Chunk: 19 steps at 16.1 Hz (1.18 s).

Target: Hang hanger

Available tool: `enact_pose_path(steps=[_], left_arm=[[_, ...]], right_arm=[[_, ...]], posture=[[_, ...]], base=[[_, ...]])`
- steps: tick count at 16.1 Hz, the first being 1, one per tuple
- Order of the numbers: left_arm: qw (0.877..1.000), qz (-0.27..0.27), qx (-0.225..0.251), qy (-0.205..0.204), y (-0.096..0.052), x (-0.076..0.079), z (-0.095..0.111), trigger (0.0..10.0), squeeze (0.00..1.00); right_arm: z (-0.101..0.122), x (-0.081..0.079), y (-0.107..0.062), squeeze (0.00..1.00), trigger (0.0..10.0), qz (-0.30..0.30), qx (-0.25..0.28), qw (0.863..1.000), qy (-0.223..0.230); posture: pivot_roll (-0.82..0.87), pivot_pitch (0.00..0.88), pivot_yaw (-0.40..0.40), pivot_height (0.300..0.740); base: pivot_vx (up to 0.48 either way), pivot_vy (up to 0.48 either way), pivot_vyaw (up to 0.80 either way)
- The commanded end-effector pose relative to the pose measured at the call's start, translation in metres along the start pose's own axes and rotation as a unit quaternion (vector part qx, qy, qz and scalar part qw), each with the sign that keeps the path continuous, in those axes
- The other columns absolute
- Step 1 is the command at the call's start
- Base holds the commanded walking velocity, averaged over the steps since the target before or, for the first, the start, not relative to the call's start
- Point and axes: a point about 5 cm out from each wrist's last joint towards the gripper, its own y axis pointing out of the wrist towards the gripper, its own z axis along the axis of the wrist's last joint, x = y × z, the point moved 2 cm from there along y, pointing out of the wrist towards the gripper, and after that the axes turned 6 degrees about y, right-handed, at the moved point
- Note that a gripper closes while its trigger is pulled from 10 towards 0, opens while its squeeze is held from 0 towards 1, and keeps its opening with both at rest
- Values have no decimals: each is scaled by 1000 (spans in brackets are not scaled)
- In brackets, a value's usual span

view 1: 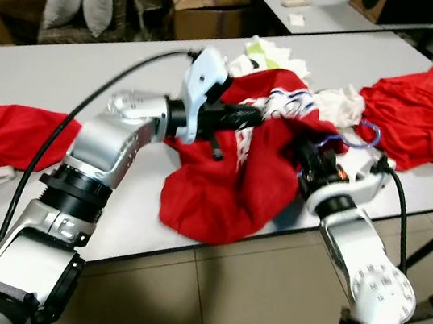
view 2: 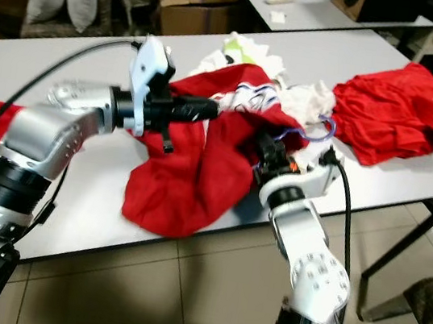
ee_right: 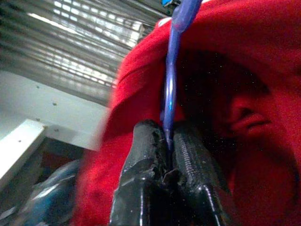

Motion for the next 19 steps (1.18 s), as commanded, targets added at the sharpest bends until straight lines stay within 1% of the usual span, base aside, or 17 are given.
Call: enact_pose_path(steps=[1,3,4,5,6,7,8,9,10,11,12,13,14,15,16,17,19], left_arm=[[1000,21,-18,12,-3,-7,-1,10000,1000],[999,35,-3,-3,-12,-15,6,10000,1000],[999,38,4,-9,-19,-18,9,10000,1000],[999,38,5,-12,-21,-18,9,10000,1000],[999,42,20,-19,-32,-19,9,10000,0],[998,52,37,-26,-43,-18,8,10000,0],[996,75,45,-34,-53,-17,5,10000,0],[992,108,43,-49,-62,-16,-2,10000,0],[989,138,33,-49,-70,-14,-11,10000,0],[986,160,16,-41,-78,-7,-24,10000,0],[985,168,2,-36,-82,0,-33,10000,0],[985,170,-8,-37,-85,7,-40,10000,0],[982,179,-28,-54,-89,24,-54,10000,0],[978,191,-44,-68,-90,37,-65,10000,0],[975,201,-58,-69,-89,47,-73,10000,0],[975,204,-59,-69,-88,48,-74,10000,0],[974,206,-62,-71,-88,51,-74,10000,0]], right_arm=[[-4,-9,-4,0,10000,10,-13,1000,1],[-2,-6,-16,0,10000,-7,-10,1000,2],[-2,-3,-22,0,10000,-20,-11,1000,-8],[-2,-2,-24,0,10000,-25,-13,1000,-14],[-4,0,-32,0,10000,-42,-29,997,-65],[-8,-2,-40,0,10000,-52,-56,987,-138],[-12,-5,-48,0,10000,-56,-82,975,-197],[-17,-8,-56,0,10000,-52,-104,964,-240],[-22,-11,-65,0,10000,-39,-128,949,-284],[-26,-13,-75,0,10000,-28,-152,934,-321],[-27,-12,-80,0,10000,-23,-160,927,-338],[-27,-11,-83,0,10000,-22,-162,924,-345],[-21,-8,-86,0,10000,-36,-136,923,-358],[-12,-6,-85,0,10000,-53,-90,932,-347],[-6,-12,-82,0,10000,-49,-55,938,-340],[-5,-13,-81,0,10000,-48,-52,937,-343],[-6,-18,-81,0,10000,-37,-49,929,-366]], posture=[[-103,0,77,740],[-96,0,77,740],[-96,0,78,740],[-95,0,78,740],[-96,0,78,740],[-97,0,75,740],[-92,0,66,740],[-87,0,59,740],[-80,0,49,740],[-77,0,42,740],[-77,0,41,740],[-77,0,38,740],[-78,0,35,740],[-79,0,33,740],[-80,0,35,740],[-81,0,37,740],[-81,0,41,740]], base=[[0,0,0],[0,0,0],[0,0,0],[0,0,0],[0,0,0],[0,0,0],[0,0,0],[0,0,0],[0,0,0],[0,0,0],[0,0,0],[0,0,0],[0,0,0],[0,0,0],[0,0,0],[0,0,0],[0,0,0]])
